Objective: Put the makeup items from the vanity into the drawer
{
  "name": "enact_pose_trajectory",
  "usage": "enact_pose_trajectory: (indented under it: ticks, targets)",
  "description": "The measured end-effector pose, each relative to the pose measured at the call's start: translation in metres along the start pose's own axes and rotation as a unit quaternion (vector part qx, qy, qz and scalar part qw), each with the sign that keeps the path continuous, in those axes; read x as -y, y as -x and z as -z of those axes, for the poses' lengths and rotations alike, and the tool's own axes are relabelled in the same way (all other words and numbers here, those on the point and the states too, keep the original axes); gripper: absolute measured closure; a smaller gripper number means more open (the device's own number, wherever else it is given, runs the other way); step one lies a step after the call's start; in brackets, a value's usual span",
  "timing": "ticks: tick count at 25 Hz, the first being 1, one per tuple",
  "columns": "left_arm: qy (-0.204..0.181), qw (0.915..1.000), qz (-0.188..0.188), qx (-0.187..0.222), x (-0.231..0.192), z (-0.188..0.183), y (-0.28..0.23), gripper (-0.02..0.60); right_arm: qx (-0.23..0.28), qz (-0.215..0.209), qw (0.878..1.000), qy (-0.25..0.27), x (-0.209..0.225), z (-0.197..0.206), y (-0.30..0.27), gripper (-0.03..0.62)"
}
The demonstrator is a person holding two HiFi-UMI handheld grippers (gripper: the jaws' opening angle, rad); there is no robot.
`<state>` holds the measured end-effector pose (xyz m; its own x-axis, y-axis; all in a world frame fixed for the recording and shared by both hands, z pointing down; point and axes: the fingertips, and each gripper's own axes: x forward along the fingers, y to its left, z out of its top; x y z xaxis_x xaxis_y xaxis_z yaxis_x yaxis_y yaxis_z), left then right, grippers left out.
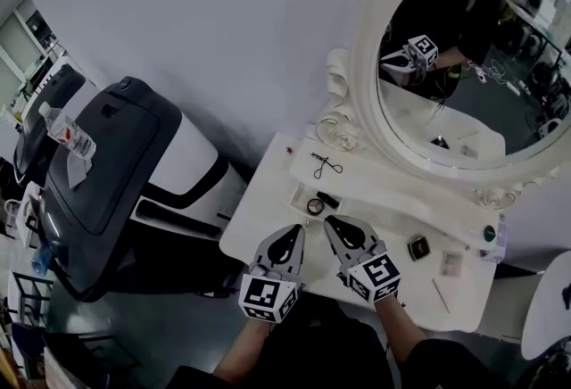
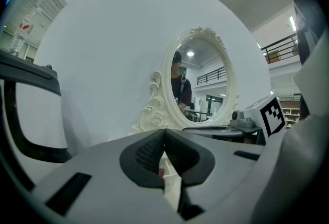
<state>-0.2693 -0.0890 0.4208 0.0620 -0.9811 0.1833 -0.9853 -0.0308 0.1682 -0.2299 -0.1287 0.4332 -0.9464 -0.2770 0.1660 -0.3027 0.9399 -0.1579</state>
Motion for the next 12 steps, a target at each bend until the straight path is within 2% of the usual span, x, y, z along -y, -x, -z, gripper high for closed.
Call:
enact_pose_trajectory:
  ticks: [6, 12]
  targets:
    - [-0.02, 0.9995, 0.012, 0.022, 0.017, -0.025, 0.018, 0.568, 0.034, 0.004, 0.999, -0.011, -0.02, -0.021, 0.032, 0.568]
    - [-0.038, 0.9985, 0.018, 0.036, 0.028, -0.035, 0.033, 0.568, 0.049, 0.009, 0.999, -0.022, -0.032, -0.023, 0.05, 0.569]
